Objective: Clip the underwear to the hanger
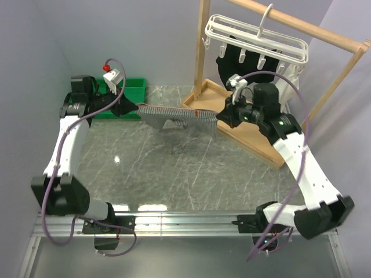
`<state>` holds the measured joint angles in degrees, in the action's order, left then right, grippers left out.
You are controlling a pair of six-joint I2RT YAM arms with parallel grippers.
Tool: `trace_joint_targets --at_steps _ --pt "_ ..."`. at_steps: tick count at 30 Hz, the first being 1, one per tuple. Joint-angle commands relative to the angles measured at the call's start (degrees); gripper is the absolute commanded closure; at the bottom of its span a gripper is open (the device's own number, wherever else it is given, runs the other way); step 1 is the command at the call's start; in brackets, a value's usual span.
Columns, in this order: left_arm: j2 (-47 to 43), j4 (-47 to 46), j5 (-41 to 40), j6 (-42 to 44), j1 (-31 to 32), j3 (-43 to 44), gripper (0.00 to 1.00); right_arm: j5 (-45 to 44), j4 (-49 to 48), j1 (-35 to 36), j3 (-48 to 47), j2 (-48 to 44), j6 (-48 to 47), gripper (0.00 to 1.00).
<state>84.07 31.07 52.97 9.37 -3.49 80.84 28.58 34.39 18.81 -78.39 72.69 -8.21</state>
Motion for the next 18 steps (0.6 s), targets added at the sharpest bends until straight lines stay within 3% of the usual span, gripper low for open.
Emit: trace_joint_targets --at_steps 1,9,13,18 --pt "-7.85 5.22 -0.94 4.86 0.23 -1.99 1.00 -2.83 2.52 -0.61 0.07 -6.65 -4.54 1.00" --pt "-27.28 10.23 0.47 6.63 2.69 -11.67 1.00 -3.26 4.28 2.98 9.12 -19.59 -5.85 1.00" --pt "-26.95 10.51 -4.53 3.91 4.70 -12.54 0.99 -6.16 4.29 4.57 11.32 -18.38 -5.42 1.00" --pt "-16.61 4.28 -12.35 -1.01 9.80 -15.88 0.96 -11.16 -1.16 4.48 13.79 -8.37 -3.40 1.00"
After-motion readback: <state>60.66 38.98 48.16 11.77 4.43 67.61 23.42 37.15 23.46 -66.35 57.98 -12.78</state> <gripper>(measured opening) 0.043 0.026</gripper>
